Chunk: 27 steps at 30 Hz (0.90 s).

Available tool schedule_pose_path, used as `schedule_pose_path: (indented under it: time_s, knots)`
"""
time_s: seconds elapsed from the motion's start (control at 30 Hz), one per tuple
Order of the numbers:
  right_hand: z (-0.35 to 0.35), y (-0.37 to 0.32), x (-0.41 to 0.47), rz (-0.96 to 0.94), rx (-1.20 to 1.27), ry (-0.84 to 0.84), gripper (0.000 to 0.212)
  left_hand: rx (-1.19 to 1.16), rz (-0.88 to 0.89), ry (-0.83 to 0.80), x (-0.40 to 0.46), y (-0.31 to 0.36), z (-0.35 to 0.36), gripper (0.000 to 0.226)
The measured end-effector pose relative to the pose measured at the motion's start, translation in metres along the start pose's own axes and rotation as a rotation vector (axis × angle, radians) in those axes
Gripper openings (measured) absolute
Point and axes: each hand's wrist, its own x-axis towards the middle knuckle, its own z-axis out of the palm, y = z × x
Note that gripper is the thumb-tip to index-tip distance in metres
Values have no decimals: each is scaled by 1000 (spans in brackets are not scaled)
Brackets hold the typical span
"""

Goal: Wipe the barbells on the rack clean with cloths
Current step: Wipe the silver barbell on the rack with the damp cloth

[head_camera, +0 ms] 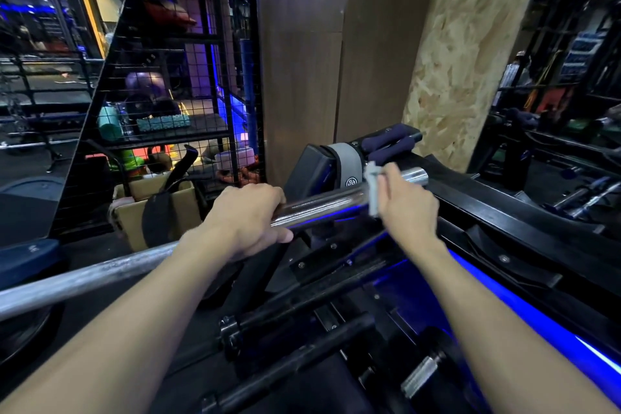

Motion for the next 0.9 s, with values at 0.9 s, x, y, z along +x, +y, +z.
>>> schedule_pose_path:
  time_s: [0.9]
  knots:
    - [6,-15,-16,-490,36,212,28,88,119,156,38,49,16,59]
